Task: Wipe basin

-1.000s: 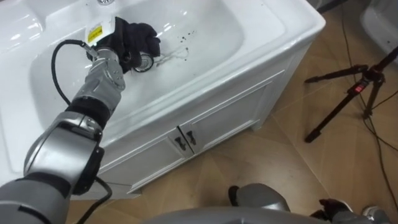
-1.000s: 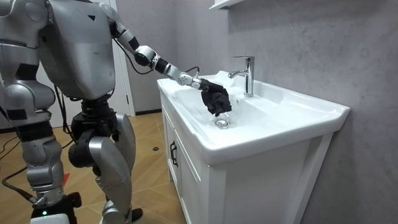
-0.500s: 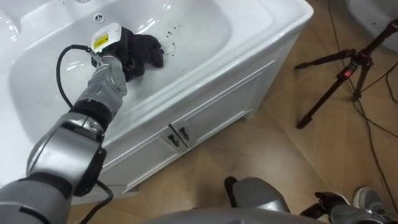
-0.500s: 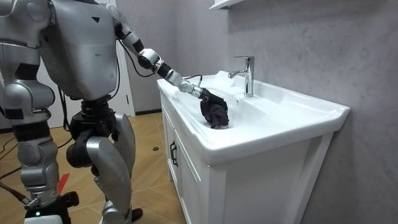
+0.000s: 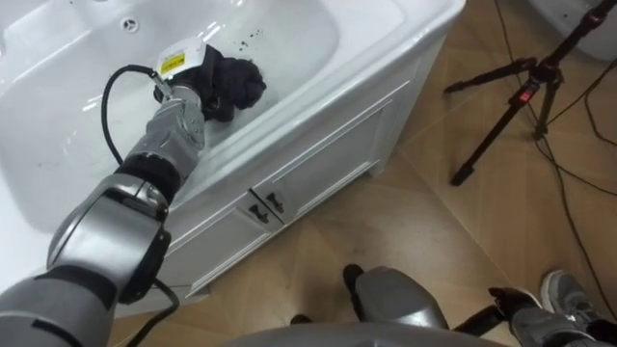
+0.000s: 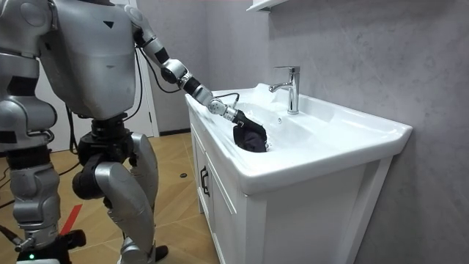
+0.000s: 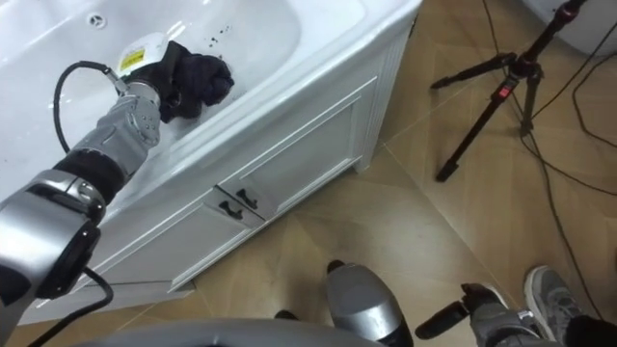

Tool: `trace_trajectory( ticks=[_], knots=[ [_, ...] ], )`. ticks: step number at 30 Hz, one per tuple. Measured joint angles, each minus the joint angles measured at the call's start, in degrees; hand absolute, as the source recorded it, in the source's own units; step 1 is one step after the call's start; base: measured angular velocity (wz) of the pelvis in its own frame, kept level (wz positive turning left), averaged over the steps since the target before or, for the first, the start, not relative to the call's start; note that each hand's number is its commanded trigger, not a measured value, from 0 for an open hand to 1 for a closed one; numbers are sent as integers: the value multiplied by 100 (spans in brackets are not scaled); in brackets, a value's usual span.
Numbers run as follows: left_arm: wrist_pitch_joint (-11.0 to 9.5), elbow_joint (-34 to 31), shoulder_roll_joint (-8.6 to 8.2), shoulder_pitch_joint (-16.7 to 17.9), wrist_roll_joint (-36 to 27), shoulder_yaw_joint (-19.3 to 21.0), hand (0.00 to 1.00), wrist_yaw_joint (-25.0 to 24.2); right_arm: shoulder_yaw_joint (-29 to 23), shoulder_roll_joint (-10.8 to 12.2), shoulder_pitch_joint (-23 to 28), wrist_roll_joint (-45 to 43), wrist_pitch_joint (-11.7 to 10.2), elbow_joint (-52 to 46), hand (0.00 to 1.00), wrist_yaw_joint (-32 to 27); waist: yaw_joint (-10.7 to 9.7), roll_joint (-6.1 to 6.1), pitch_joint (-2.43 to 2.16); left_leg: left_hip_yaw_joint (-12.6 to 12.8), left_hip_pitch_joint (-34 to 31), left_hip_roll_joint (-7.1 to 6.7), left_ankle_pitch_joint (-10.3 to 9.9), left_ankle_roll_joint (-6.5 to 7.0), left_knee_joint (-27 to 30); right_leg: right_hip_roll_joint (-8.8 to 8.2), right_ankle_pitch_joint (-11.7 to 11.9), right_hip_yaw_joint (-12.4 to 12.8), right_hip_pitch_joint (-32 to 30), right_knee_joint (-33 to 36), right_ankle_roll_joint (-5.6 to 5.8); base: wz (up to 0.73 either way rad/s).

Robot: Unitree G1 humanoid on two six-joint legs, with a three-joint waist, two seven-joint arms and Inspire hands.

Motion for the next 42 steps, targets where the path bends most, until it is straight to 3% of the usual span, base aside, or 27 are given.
trace_trajectory(
  ticks=[16,24,27,34,37,42],
  knots=[
    [41,-19,-96,-104,-13,-188,100,267,26,-3,-59,568,40,-11,0,-11,-6,-50,34,101,-75,-18,-4,1,122,28,-119,164,-234,354,-22,-2],
    [34,96,-171,-406,-15,-189,100,515,40,1,-77,940,47,-38,0,-63,-118,-94,64,255,-203,-2,-23,27,223,18,-123,202,-449,528,-20,-7],
    [38,274,-180,-484,-22,-187,100,679,59,-2,-155,1118,123,-2,0,-192,-142,-93,70,258,-303,15,-130,27,401,50,-168,244,-562,672,-27,-8],
    [34,741,-153,-699,-25,-183,100,1083,83,-3,-332,1754,166,-7,0,-388,-141,-77,98,399,-638,159,-370,23,893,110,-255,360,-945,1100,-41,-10],
    [39,1090,-135,-893,-27,14,100,1264,81,-4,-365,2109,170,-4,0,-432,-139,-67,114,466,-857,293,-514,10,1181,194,-263,407,-1120,1217,-55,-14],
    [118,1230,11,-1084,-31,149,100,1720,124,-2,-444,2407,272,-16,0,-560,-127,-117,181,518,-1290,417,-659,23,1610,265,-273,463,-1534,1484,-66,-7]
  ],
)
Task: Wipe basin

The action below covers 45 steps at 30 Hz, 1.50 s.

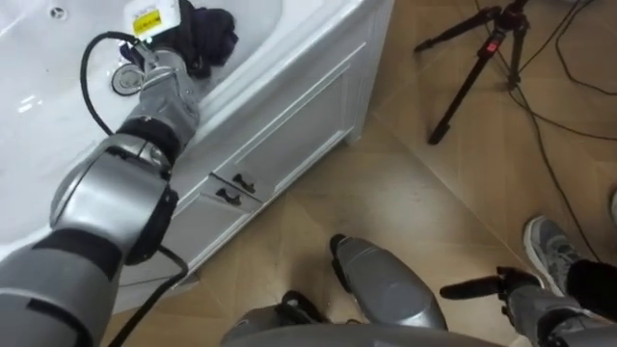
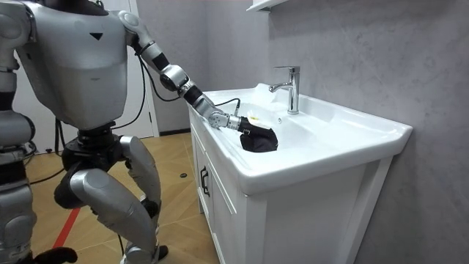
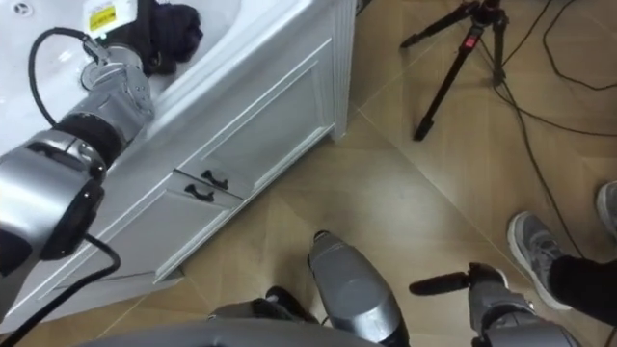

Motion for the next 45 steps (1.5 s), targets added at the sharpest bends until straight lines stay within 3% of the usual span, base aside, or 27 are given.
trace_trajectory(
  ticks=[5,12,19,22,27,34,36,38,41,44,45],
  knots=[
    [46,105,227,-313,-163,130,100,96,-1,2,-43,132,21,-21,0,-145,-1,-63,46,26,-462,107,-118,34,385,38,-4,4,-439,246,0,-2],
    [173,260,533,-712,-228,129,100,120,-4,-11,-204,272,55,-37,0,-285,3,-77,56,-35,-1069,197,-231,74,867,46,-35,-48,-1018,610,-16,4],
    [222,322,845,-580,-519,346,100,167,-6,15,-232,279,174,-22,0,-444,45,-103,72,-81,-1296,183,-275,63,1020,40,-105,-57,-1253,804,-35,0],
    [214,304,934,-543,-514,446,100,195,-11,8,-236,275,234,3,0,-551,202,-141,59,-111,-1414,177,-293,57,1138,41,-139,-89,-1382,929,-63,6],
    [153,305,1155,-378,-508,460,100,36,-12,1,-238,243,242,3,0,-580,329,-143,38,-431,-1582,186,-290,9,1273,0,-195,-334,-1388,978,-146,19],
    [102,305,1230,-133,-429,611,100,-110,-20,-45,-210,227,225,60,0,-559,578,-59,-26,-601,-1552,173,-247,-61,1298,-66,-228,-560,-1285,961,-248,2],
    [102,307,1283,43,-434,678,100,-215,-69,-47,-157,218,225,70,0,-575,639,2,-72,-775,-1539,152,-223,-101,1302,-120,-245,-696,-1204,915,-299,8],
    [103,310,1364,363,-437,742,100,-267,-123,-46,-61,235,265,90,0,-582,730,42,-120,-996,-1399,62,-175,-172,1191,-162,-258,-796,-1042,840,-341,17],
    [100,298,1438,788,-314,899,100,-129,-210,-47,-33,225,278,185,0,-659,879,8,-167,-1113,-1230,-69,-75,-205,1026,-270,-337,-871,-904,854,-360,18],
    [95,264,1471,978,-195,1020,100,-238,-279,-44,-33,220,278,228,0,-683,1018,21,-256,-1293,-1127,-161,-2,-245,923,-329,-394,-955,-789,840,-335,19],
    [94,263,1463,987,-193,1019,100,-264,-279,-24,-41,223,274,229,0,-677,1023,-2,-253,-1364,-1058,-211,45,-255,867,-371,-413,-990,-721,840,-351,24]
  ],
)
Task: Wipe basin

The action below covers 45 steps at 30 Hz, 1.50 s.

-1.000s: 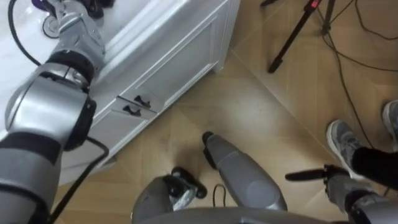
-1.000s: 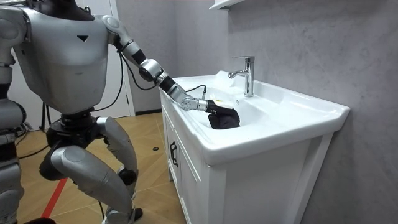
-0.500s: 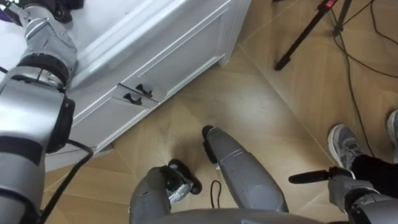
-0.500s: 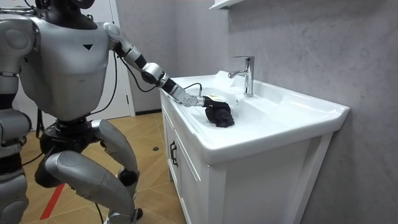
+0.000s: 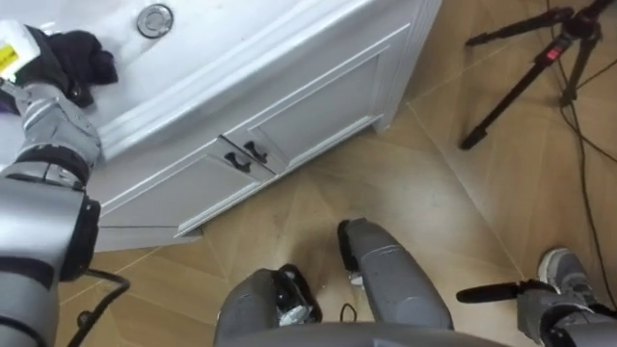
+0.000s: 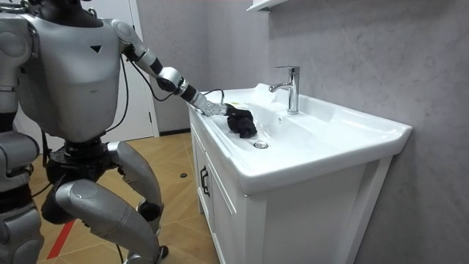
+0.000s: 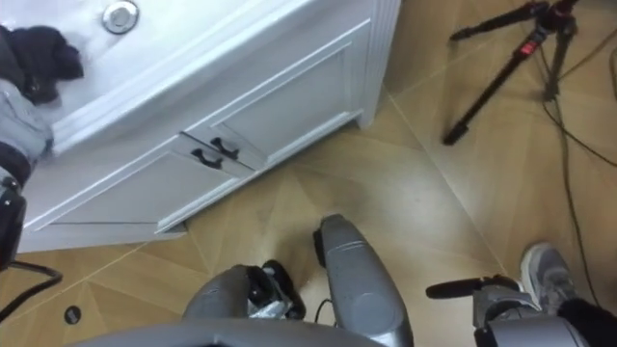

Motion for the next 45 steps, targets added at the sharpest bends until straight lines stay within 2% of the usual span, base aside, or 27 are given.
trace_trajectory(
  ticks=[3,6,8,15,18,21,26,28,31,33,36,38,39,41,45],
  knots=[
    [0,0,-9,48,58,0,100,-20,1,4,-41,3,-1,16,0,-1,30,-16,3,-63,76,-6,36,-18,-48,-16,-10,-64,92,-43,-45,6],
    [0,-2,-10,115,161,15,100,-46,12,7,-117,27,3,67,0,-8,114,-16,1,-229,83,4,48,-42,-17,-139,-6,-331,158,-77,-85,-13],
    [0,-9,-12,122,254,113,100,-58,12,27,-210,101,2,242,0,-10,154,-15,2,-236,82,19,56,-56,-13,-242,-2,-521,159,-78,-116,-6],
    [0,-145,-25,118,253,115,100,-81,-2,91,-337,534,-7,271,0,-21,230,-21,14,-253,36,42,79,-93,-2,-410,-3,-843,140,-78,-170,2],
    [7,-188,-25,113,222,114,100,-90,11,131,-482,770,-49,297,0,-11,253,-7,28,-259,-5,90,81,-96,42,-408,29,-916,141,-134,-184,-3],
    [54,-234,-67,84,118,113,100,-92,8,129,-585,890,-68,304,0,4,249,-3,61,-246,-3,78,110,-90,24,-436,50,-933,137,-159,-171,0],
    [95,-236,-99,-65,-88,98,100,-62,4,130,-672,939,-119,295,0,116,215,-62,119,-242,-9,62,121,-78,28,-469,64,-949,142,-163,-147,2],
    [190,-228,-148,-221,-183,76,100,-74,53,133,-678,938,-136,271,0,120,213,-75,148,-259,-33,58,127,-67,53,-477,73,-952,141,-165,-133,6],
    [325,-255,-248,-389,-468,-207,100,-143,172,130,-691,948,-145,275,0,115,201,-79,166,-255,-60,17,151,-27,59,-524,94,-950,121,-162,-99,6],
    [492,-215,-371,-638,-535,-383,100,-246,201,118,-739,1161,-141,274,0,115,164,-86,185,-214,-141,0,192,37,71,-571,118,-947,66,-156,-59,13],
    [652,-179,-463,-925,-537,-561,100,-398,278,74,-855,1307,-140,273,0,130,136,-69,205,-148,-302,-2,198,91,106,-591,172,-901,-72,-153,14,2],
    [726,-167,-470,-1086,-775,-701,100,-439,279,77,-907,1306,-138,275,0,145,8,-52,221,-149,-399,3,129,159,176,-589,211,-900,-120,-149,44,11],
    [751,-157,-489,-1192,-1005,-804,100,-441,282,71,-931,1303,-142,272,0,147,-87,-46,260,-144,-420,11,79,204,212,-578,266,-856,-133,-149,73,13],
    [746,-167,-522,-1306,-1383,-915,100,-461,282,32,-936,1299,-153,264,0,126,-152,-37,321,-97,-427,3,21,247,216,-548,317,-725,-155,-154,124,-8],
    [653,-169,-520,-1390,-1948,-903,100,-609,281,38,-934,1307,-203,215,0,108,-316,1,315,144,-441,29,-47,335,230,-489,418,-507,-294,-157,204,-33]
  ],
)
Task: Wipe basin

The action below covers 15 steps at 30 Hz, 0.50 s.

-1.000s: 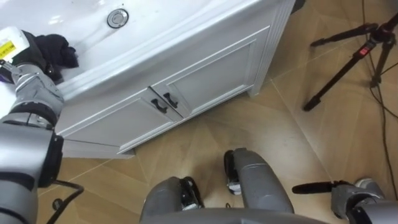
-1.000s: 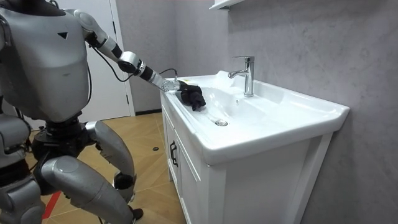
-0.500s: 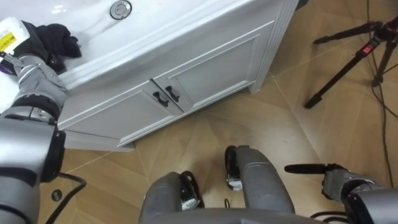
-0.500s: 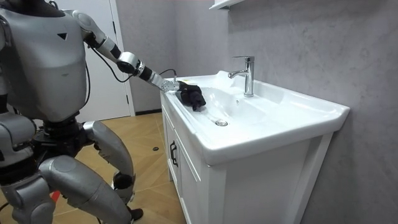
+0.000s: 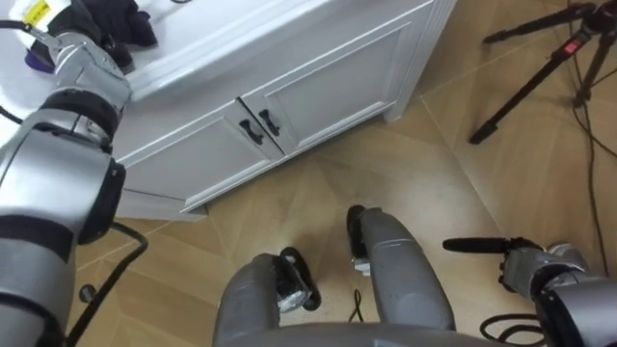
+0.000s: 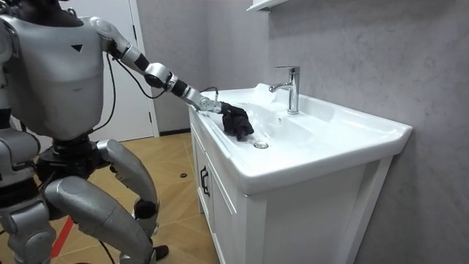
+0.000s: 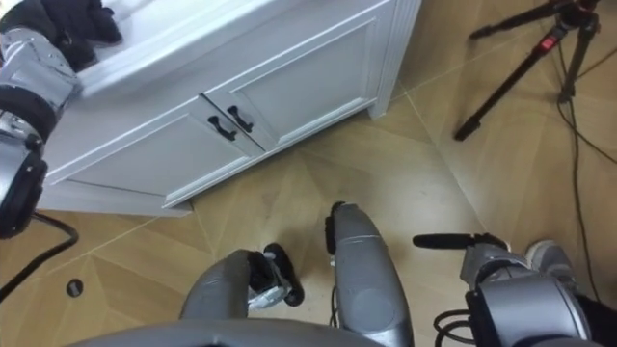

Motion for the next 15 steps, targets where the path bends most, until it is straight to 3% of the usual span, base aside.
trace_trajectory(
  ticks=[2,6,8,15],
  knots=[
    [-108,-6,-44,-35,-201,-3,100,36,0,-2,-1,-1,-4,-31,0,1,-127,29,-9,62,-64,3,-24,32,11,13,26,53,-92,0,41,-24],
    [-278,-120,-221,-266,-234,-38,100,135,112,-99,-17,-21,-18,-48,0,3,-168,161,45,164,-169,76,-121,45,153,98,55,104,-219,31,37,-16],
    [-328,-165,-305,-319,-234,-103,100,159,118,-97,-18,-40,-61,-77,0,23,-203,172,41,259,-148,59,-194,90,201,95,-56,202,-304,189,71,-15],
    [-361,-164,-286,-302,-259,-233,100,312,120,-141,210,-365,-61,-303,0,176,-389,105,75,327,-91,46,-390,53,370,-17,-392,231,-392,603,49,3]
  ],
)
